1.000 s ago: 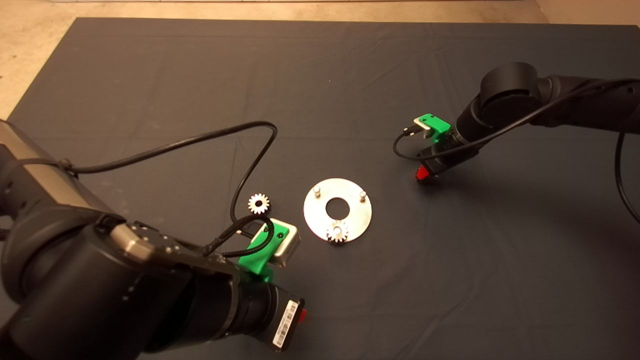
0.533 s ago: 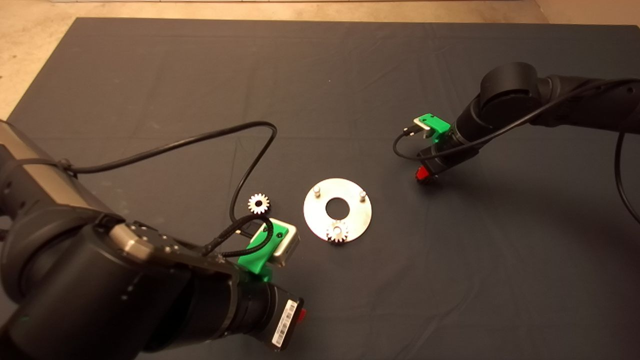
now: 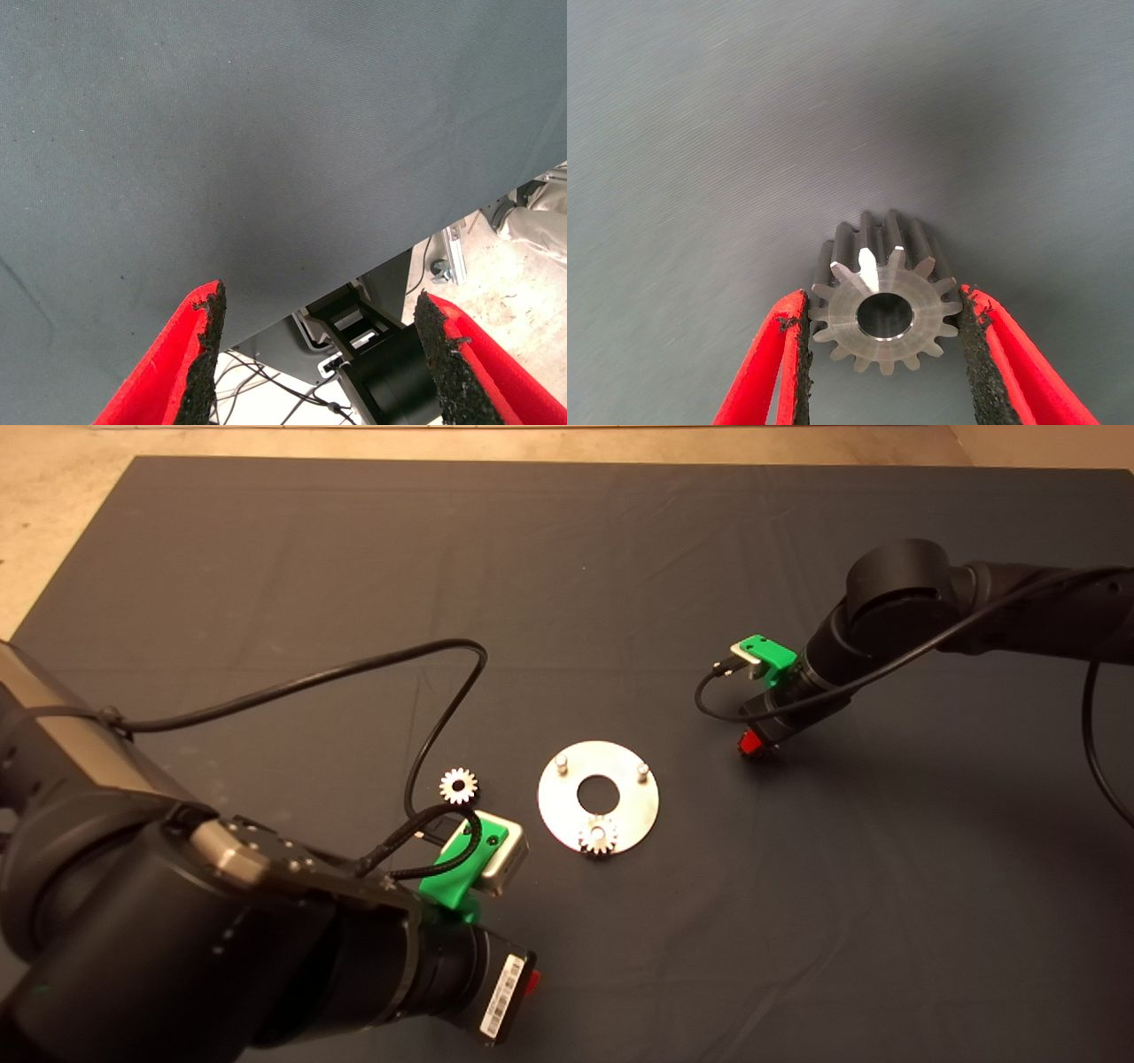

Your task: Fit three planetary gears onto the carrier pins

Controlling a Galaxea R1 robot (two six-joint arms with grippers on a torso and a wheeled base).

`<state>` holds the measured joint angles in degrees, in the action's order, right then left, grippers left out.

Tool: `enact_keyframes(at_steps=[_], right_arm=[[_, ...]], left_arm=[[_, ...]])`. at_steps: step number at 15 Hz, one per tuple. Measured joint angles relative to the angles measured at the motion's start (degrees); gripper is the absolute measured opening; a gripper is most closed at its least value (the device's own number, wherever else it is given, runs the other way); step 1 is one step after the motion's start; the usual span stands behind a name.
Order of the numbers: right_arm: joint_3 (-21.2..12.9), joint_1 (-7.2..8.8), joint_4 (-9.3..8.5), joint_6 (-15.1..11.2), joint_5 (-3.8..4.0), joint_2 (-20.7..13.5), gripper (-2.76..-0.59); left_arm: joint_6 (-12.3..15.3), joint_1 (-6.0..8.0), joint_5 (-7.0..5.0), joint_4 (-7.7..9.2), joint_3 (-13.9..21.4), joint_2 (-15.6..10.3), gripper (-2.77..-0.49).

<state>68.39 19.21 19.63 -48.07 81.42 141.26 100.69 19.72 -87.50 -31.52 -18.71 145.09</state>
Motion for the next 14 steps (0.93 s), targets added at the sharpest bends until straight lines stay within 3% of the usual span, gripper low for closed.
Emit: enact_keyframes(at_steps=[3, 8, 10, 14], right_arm=[[-3.1, 0.59, -0.34, -0.5, 0.16, 0.0, -2.42], [-10.1, 7.66, -2.11, -5.3, 0.16, 2.3, -2.44], [-12.7, 7.94, -2.86, -6.3, -0.2, 2.9, -2.43], [-17.8, 7.94, -3.27, -8.0, 0.0, 3.3, -2.43]], left_arm=[[0.0, 0.0, -0.01, 0.0, 0.0, 0.0, -1.79], [0.0, 0.0, 0.02, 0.0, 0.0, 0.0, -1.79], [0.0, 0.0, 0.02, 0.0, 0.0, 0.0, -1.79], [0.0, 0.0, 0.02, 0.0, 0.0, 0.0, -1.79]])
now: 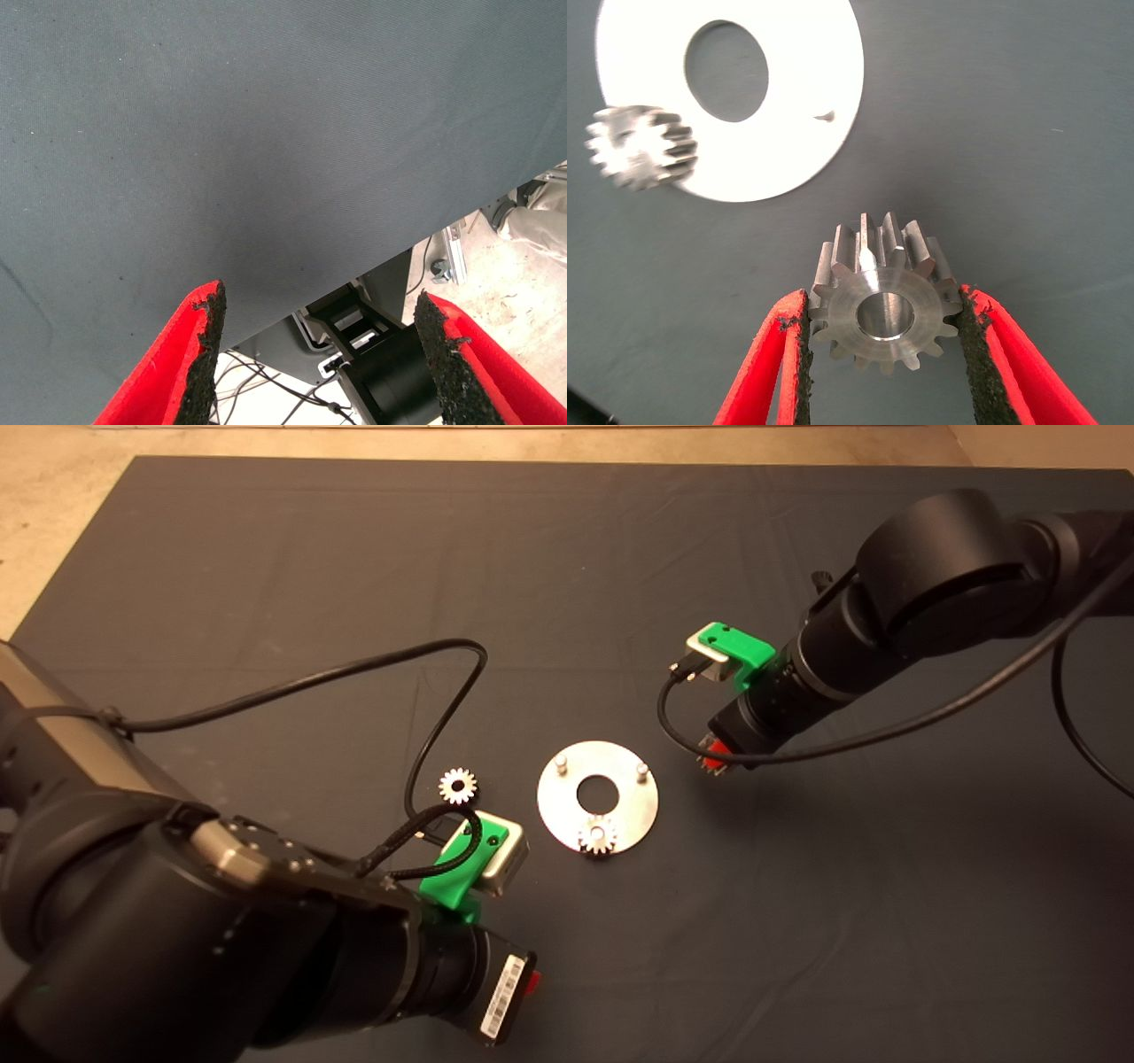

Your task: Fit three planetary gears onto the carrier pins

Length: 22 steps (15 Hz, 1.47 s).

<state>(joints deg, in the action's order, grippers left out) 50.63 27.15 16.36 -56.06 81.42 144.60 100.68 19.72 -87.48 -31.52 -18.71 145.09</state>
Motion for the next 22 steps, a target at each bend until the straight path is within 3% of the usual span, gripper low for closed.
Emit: enact_keyframes(at_steps=[5, 9, 10, 12, 14, 17, 22], right_arm=[[0.6, -0.02, -0.11, -0.2, -0.09, 4.3, -2.43], [4.8, -0.22, -0.11, -0.2, -0.78, 9.4, -2.44], [5.2, -0.41, -0.11, -0.2, -0.6, 9.4, -2.44], [6.2, -1.11, -0.1, -0.2, 0.74, 9.4, -2.44], [6.3, -1.41, -0.11, -0.1, 1.38, 9.4, -2.44], [6.3, -1.79, 0.35, 0.1, 2.72, 9.7, -2.44], [8.5, -3.36, 1.0, 1.3, 3.08, 10.8, -2.44]], left_arm=[[0.0, 0.0, -0.02, 0.0, 0.0, 0.0, -1.79], [0.0, 0.0, -0.02, 0.0, 0.0, 0.0, -1.79], [0.0, 0.0, -0.02, 0.0, 0.0, 0.0, -1.79], [0.0, 0.15, 0.02, 0.02, 0.0, 0.0, -1.79], [0.0, 1.06, 0.0, -0.02, 0.0, 0.0, -1.79], [0.0, 1.11, -0.02, -0.02, 0.0, 0.0, -1.79], [0.0, 1.13, 0.0, -0.02, 0.0, 0.0, -1.79]])
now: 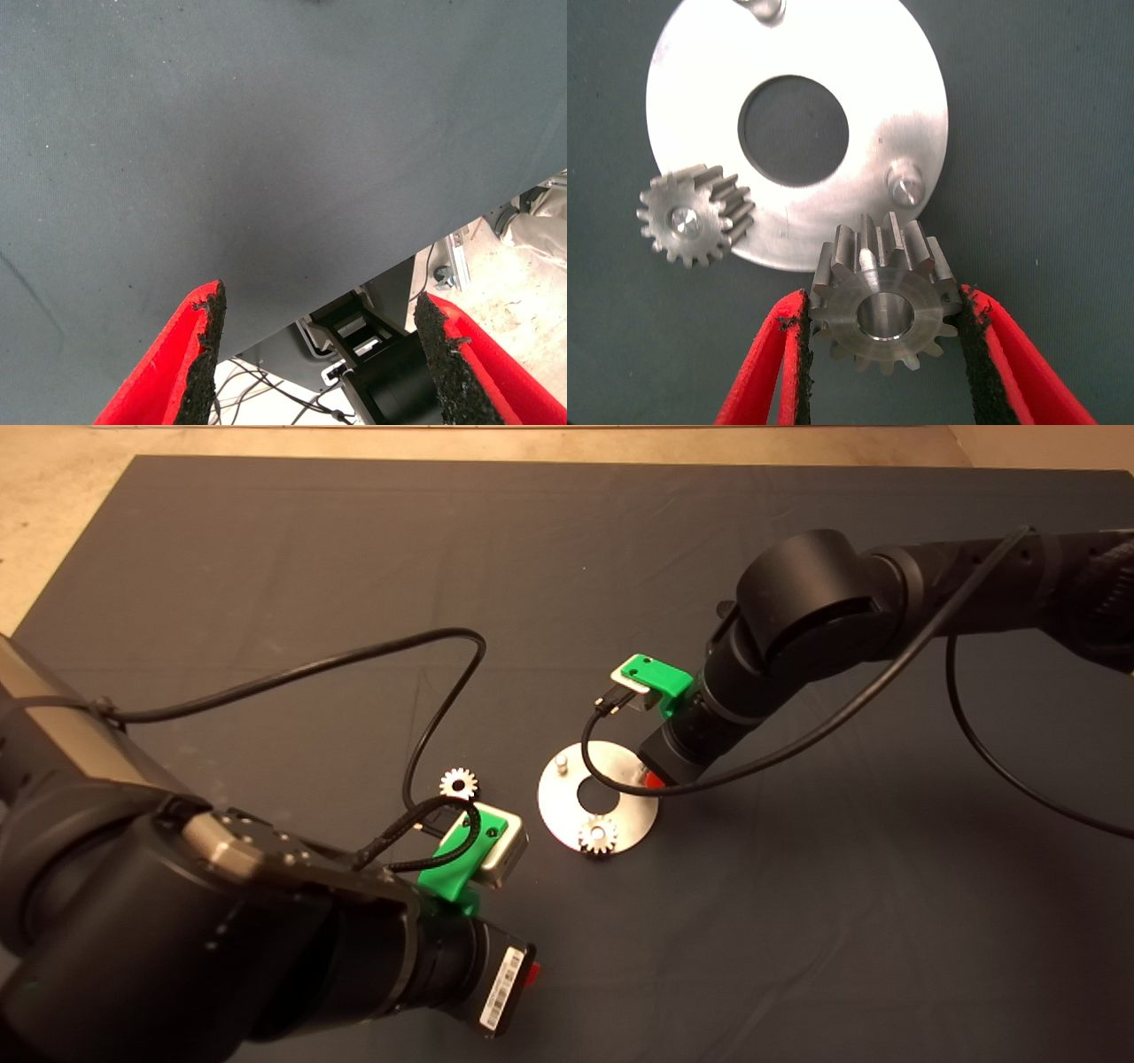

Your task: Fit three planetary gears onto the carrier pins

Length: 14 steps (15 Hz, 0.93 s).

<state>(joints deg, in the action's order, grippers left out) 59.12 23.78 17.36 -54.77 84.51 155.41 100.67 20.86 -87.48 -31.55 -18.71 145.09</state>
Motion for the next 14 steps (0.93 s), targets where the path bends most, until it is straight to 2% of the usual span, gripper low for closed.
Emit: enact_keyframes(at_steps=[1, 4, 8, 9, 12, 14], right_arm=[[0.6, -0.15, 0.05, 0.6, -0.22, 0.1, -2.44], [3.1, -0.15, 0.28, 1.4, 0.04, 1.0, -2.44], [4.7, -0.2, 0.41, 2.3, -0.24, 3.1, -2.44], [5.2, -0.46, 0.41, 2.5, -0.46, 3.4, -2.44], [6.6, -1.93, 0.59, 3.9, -0.11, 3.6, -2.44], [6.7, -2.01, 0.68, 4.0, -0.14, 3.7, -2.44]], left_arm=[[0.0, -0.02, 0.0, 0.02, 0.0, 0.0, -1.79], [0.0, -0.02, 0.0, 0.0, 0.0, 0.0, -1.79], [0.0, -0.02, 0.0, 0.02, 0.0, -0.1, -1.79], [0.0, -0.01, 0.0, 0.01, 0.0, 0.0, -1.79], [0.0, -0.02, 0.0, 0.02, 0.0, -0.2, -1.79], [0.0, -0.01, 0.0, 0.02, 0.0, -0.2, -1.79]])
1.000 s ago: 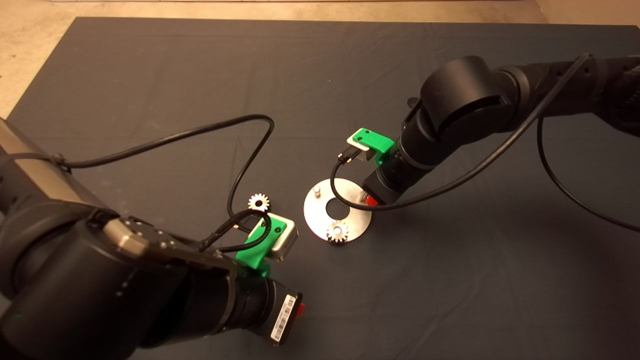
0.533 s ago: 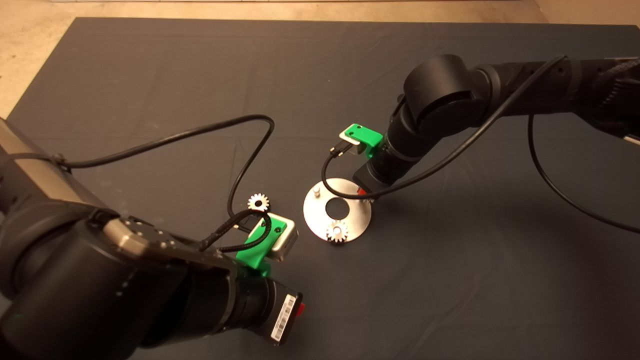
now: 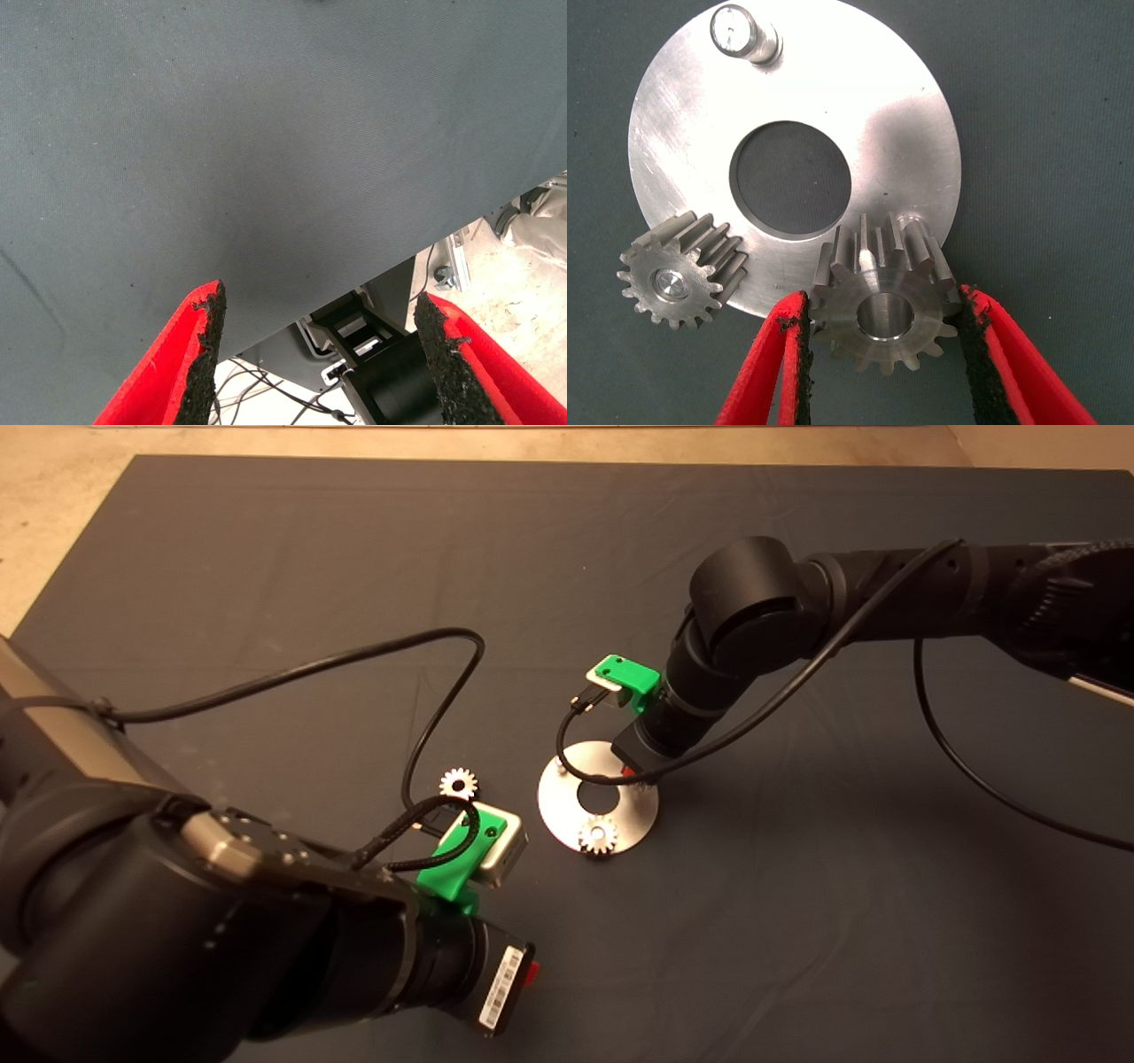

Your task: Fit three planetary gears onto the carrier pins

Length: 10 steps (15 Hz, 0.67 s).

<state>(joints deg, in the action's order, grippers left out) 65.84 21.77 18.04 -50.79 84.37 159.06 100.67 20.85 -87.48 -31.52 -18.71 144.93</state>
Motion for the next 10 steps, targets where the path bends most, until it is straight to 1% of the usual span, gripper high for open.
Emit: enact_keyframes(at_steps=[4, 10], right_arm=[[0.0, 0.0, 0.98, 0.4, 0.01, 0.0, -2.44], [0.6, -0.06, 1.06, 1.3, 0.12, 0.0, -2.44]], left_arm=[[0.0, 0.01, 0.0, -0.02, 0.0, 0.0, -1.79], [0.0, -0.01, -0.02, 0.0, 0.0, -0.8, -1.79]])
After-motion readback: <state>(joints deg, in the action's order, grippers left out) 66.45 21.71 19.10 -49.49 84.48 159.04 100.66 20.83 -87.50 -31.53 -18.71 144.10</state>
